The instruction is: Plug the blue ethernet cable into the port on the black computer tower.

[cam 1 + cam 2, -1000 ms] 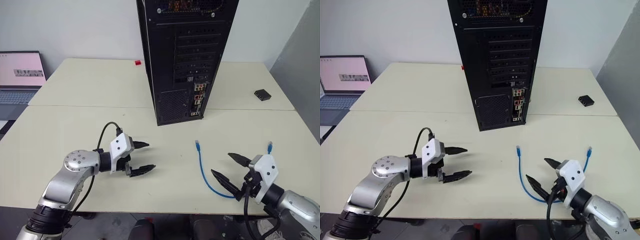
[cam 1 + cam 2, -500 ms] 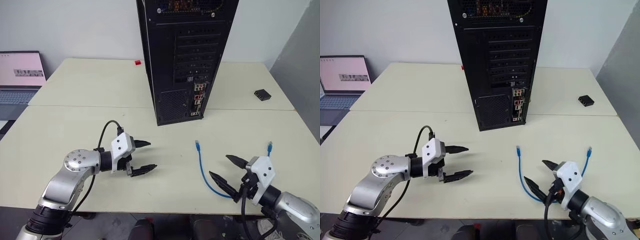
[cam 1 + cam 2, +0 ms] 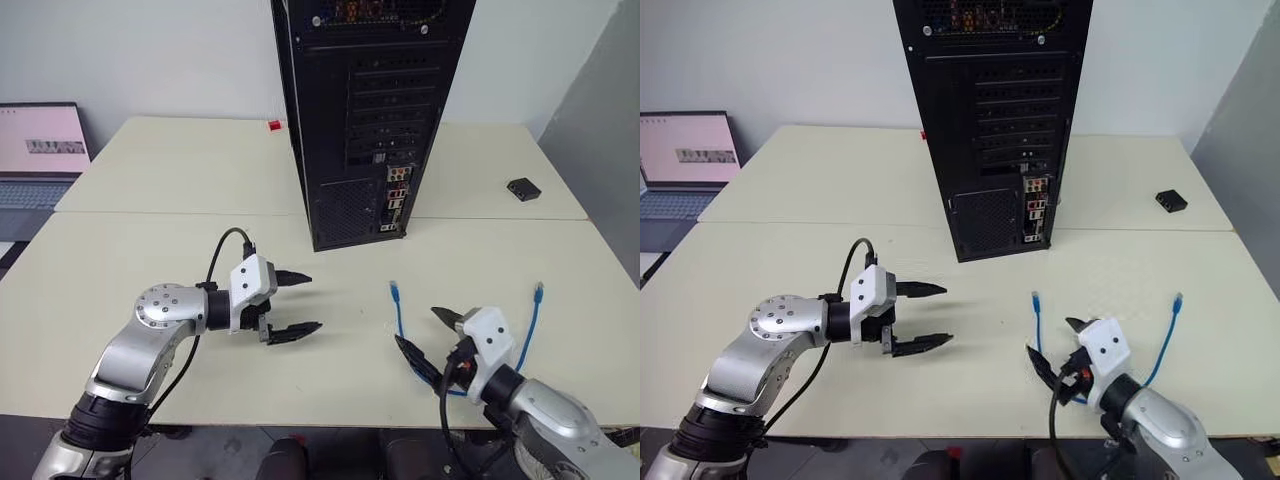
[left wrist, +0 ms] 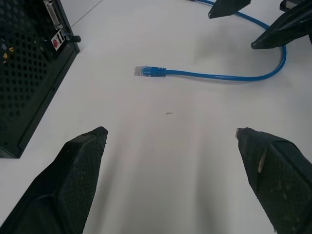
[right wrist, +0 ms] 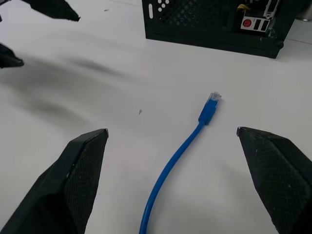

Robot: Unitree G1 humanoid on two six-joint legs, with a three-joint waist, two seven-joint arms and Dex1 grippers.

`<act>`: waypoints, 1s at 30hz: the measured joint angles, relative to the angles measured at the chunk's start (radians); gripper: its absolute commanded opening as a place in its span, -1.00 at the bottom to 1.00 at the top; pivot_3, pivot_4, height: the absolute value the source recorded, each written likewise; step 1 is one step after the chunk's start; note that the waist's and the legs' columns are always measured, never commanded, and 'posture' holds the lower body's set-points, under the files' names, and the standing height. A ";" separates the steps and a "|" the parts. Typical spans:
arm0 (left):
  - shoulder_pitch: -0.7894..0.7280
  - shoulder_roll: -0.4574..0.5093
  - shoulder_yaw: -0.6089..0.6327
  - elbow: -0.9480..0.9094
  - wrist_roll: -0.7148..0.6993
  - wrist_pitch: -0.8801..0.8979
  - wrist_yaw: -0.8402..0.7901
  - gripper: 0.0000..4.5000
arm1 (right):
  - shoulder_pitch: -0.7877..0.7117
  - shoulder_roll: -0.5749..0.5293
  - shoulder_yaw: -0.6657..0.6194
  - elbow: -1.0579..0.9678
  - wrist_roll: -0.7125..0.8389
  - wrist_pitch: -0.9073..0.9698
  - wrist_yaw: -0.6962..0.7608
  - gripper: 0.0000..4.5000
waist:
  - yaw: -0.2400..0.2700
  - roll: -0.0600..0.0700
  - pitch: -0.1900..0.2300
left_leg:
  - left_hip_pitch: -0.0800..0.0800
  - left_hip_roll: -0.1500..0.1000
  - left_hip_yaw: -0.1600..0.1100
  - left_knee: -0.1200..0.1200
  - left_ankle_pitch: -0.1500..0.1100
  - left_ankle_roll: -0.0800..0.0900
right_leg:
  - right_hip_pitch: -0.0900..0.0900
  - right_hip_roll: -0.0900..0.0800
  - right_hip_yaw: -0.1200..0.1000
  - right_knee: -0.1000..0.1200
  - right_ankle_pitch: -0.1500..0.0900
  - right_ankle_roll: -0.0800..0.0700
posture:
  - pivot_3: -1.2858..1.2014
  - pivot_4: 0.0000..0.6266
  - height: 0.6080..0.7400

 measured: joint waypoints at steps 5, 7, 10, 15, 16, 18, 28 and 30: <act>-0.044 -0.008 -0.033 0.033 0.000 -0.029 -0.051 1.00 | -0.148 0.102 0.103 0.092 -0.081 0.049 -0.088 0.99 | 0.000 0.000 0.000 | 0.000 0.000 0.000 0.000 0.000 0.000 | 0.000 0.000 0.000 0.000 0.000 0.000 | 0.03 -0.52 1.00; -0.053 -0.008 -0.035 0.040 0.000 -0.032 -0.062 1.00 | -0.165 0.135 0.115 0.126 -0.103 0.068 -0.119 0.99 | 0.000 0.000 0.000 | -0.001 0.000 -0.001 0.000 0.000 0.000 | -0.001 0.000 -0.001 0.000 0.000 0.000 | 0.03 -0.52 1.00; -0.081 -0.011 -0.041 0.052 0.000 -0.034 -0.074 1.00 | -0.213 0.207 0.115 0.216 -0.151 0.086 -0.186 0.99 | 0.001 0.000 0.000 | -0.002 -0.001 -0.001 0.000 0.000 0.000 | -0.001 0.000 -0.001 0.000 0.000 0.000 | 0.03 -0.52 1.00; -0.102 -0.021 -0.043 0.052 0.000 -0.032 -0.078 1.00 | -0.203 0.238 0.111 0.260 -0.186 0.104 -0.214 0.99 | 0.000 0.000 0.000 | -0.002 0.000 -0.001 0.000 0.000 0.000 | -0.001 0.000 -0.001 0.000 0.000 0.000 | 0.03 -0.52 1.00; -0.104 -0.025 -0.043 0.052 0.000 -0.031 -0.078 1.00 | -0.203 0.244 0.113 0.265 -0.189 0.105 -0.214 0.99 | -0.001 0.000 0.000 | -0.002 0.000 -0.001 0.000 0.000 0.000 | -0.001 0.000 -0.001 0.000 0.000 0.000 | 0.03 -0.52 1.00; -0.105 -0.029 -0.048 0.052 0.000 -0.027 -0.078 1.00 | -0.201 0.261 0.117 0.278 -0.193 0.111 -0.215 0.91 | -0.001 0.000 0.000 | -0.001 0.000 -0.001 0.000 0.000 0.000 | -0.001 0.000 -0.001 0.001 0.000 0.000 | 0.03 -0.52 1.00; -0.113 -0.037 -0.051 0.062 0.003 -0.026 -0.078 1.00 | -0.239 0.302 0.147 0.337 -0.251 0.103 -0.235 -0.06 | -0.003 0.000 0.000 | -0.001 0.000 0.000 0.000 0.000 0.000 | -0.001 0.000 0.000 0.001 0.000 0.000 | 0.03 -0.52 1.00; -0.113 -0.037 -0.051 0.064 0.005 -0.026 -0.078 1.00 | -0.249 0.305 0.149 0.349 -0.265 0.098 -0.235 -0.23 | -0.003 0.000 0.000 | -0.001 0.000 -0.001 0.000 0.000 0.000 | -0.001 0.000 -0.001 0.001 0.000 0.000 | 0.03 -0.52 1.00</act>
